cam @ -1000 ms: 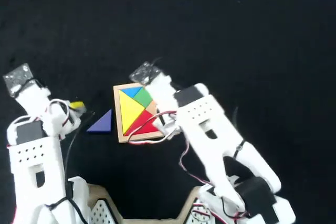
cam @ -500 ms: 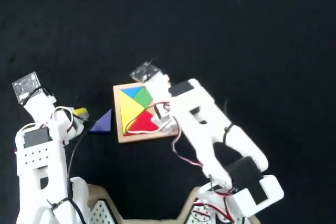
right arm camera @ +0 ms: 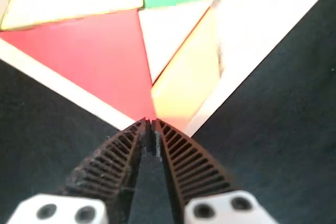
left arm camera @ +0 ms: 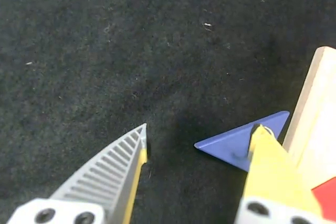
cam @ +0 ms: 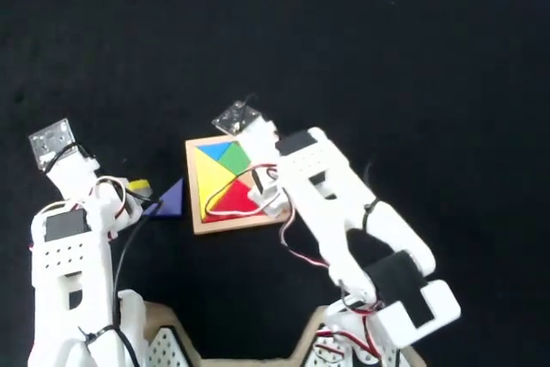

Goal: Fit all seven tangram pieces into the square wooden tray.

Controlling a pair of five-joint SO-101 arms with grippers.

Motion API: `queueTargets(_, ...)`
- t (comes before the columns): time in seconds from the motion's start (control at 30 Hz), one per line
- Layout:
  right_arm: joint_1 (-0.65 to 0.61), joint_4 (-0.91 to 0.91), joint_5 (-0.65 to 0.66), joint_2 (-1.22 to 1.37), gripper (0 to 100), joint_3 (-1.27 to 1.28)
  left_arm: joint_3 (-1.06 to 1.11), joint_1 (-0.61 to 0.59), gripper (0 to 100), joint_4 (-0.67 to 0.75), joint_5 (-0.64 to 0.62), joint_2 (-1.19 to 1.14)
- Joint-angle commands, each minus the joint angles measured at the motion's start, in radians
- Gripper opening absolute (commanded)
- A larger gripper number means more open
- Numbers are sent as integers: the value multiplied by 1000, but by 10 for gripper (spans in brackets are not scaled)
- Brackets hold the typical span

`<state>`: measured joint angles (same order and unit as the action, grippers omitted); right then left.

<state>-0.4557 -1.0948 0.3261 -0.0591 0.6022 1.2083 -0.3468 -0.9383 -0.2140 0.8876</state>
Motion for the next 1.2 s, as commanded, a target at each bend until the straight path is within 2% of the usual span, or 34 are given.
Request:
queueTargets(0.0,26,18,3,-7,11,-61,-7,13,306,14,9,18)
queueTargets(0.77,28,57,3,8,11,-45,4,13,310,14,8,18)
queueTargets(0.97,31,-3,2,-157,11,-24,1,10,309,14,8,18)
queueTargets(1.07,94,32,2,-271,11,30,-4,7,307,26,8,18)
queueTargets(1.17,195,152,-40,-340,11,110,-31,30,307,-6,44,11)
